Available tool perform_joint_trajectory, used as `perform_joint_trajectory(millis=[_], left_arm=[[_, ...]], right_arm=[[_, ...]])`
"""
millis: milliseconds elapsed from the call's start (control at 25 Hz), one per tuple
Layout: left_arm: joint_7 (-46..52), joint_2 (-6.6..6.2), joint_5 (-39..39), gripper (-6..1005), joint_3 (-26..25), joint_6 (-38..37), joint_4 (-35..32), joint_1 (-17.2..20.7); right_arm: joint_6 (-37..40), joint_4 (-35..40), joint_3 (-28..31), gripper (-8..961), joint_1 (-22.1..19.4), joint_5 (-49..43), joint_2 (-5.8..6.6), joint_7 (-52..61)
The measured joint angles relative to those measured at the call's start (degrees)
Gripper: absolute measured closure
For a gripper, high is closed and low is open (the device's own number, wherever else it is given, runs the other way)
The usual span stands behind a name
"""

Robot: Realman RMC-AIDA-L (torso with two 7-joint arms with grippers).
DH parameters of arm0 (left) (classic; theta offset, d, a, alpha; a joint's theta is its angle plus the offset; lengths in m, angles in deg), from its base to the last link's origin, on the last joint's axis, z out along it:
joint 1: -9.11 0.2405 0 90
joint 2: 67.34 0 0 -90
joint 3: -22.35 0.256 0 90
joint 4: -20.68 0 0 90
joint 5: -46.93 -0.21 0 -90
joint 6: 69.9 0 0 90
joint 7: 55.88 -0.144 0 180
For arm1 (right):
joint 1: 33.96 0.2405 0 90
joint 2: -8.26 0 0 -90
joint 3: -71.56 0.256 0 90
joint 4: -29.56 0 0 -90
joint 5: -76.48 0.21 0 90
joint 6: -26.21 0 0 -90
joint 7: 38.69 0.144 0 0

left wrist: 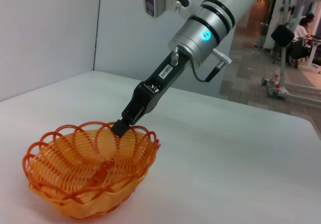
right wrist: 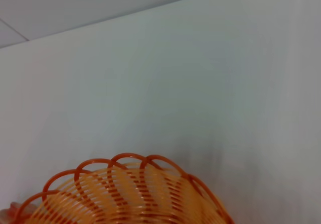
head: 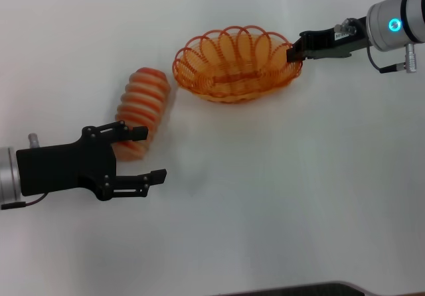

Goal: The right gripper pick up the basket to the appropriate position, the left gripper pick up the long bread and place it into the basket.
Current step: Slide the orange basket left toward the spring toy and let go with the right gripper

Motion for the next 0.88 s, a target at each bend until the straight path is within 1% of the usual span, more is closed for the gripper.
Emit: perform_joint_trajectory(millis=[280,880], left_arm=[[0.0,0.0,0.06,127,0.0,0.14,0.0,-0.09],[0.04,-0.01,0.45,127,0.0,0.11,-0.41,-0.07]], right_arm=[[-0.02,-1.51,-0.12,815,-0.01,1.8,-0.1,-0.36],[-0.53,-2.13,-0.12,804,-0.11,1.97,-0.1,-0.4]])
